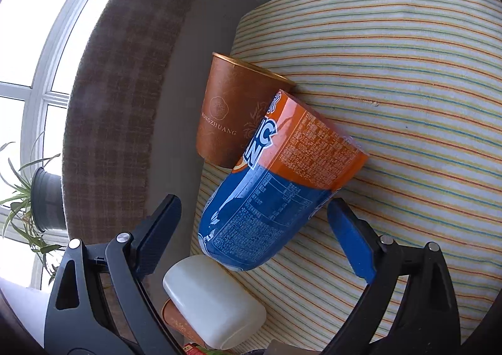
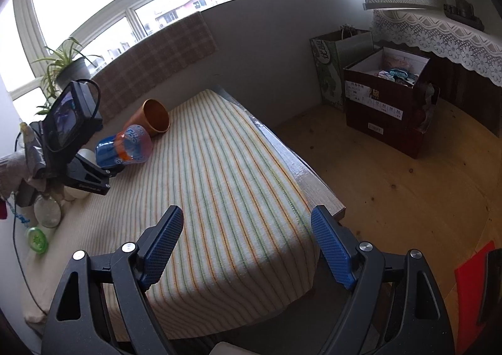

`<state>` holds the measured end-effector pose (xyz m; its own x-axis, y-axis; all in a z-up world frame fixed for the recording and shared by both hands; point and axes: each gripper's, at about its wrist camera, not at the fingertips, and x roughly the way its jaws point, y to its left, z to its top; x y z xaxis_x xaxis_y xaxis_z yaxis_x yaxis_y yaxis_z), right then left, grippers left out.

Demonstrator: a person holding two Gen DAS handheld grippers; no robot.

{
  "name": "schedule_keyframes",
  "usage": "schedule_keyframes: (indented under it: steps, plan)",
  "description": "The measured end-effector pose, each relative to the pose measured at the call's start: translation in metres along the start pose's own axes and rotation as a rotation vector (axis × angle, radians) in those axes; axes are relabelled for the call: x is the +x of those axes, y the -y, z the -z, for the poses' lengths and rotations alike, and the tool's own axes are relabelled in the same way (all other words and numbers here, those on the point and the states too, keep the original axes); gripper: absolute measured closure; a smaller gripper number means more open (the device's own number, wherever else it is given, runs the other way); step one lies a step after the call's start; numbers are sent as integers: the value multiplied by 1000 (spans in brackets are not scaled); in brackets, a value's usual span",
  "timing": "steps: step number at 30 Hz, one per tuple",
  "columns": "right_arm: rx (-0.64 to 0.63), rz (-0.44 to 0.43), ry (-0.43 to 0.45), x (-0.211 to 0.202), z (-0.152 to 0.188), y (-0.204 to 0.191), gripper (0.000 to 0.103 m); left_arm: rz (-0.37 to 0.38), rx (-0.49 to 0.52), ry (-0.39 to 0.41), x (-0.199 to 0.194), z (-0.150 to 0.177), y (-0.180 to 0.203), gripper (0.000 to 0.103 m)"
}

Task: Flip cup upright

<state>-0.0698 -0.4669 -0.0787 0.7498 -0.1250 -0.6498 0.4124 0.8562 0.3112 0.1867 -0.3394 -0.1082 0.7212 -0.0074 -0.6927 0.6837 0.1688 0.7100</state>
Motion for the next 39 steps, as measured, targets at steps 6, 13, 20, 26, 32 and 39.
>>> schedule_keyframes:
  steps: [6, 13, 20, 26, 32, 39]
  plan:
    - [-15, -6, 7, 0, -3, -4, 20, -24, 35, -16, 11, -2, 6, 20]
    - [-23, 1, -3, 3, -2, -8, 20, -50, 57, 24, 9, 3, 12, 28]
    - [-42, -2, 3, 2, -2, -22, 20, -35, 9, 84, -13, 11, 9, 34]
    - [-66, -15, -6, 3, 1, -37, 20, 12, 7, 113, -31, 23, 17, 36]
    - [-74, -16, -2, 0, 1, -43, 20, 89, -95, 109, -50, 37, 4, 36]
    - [-95, -53, 4, 0, 2, -56, 20, 257, -447, 65, -64, 89, -21, 36]
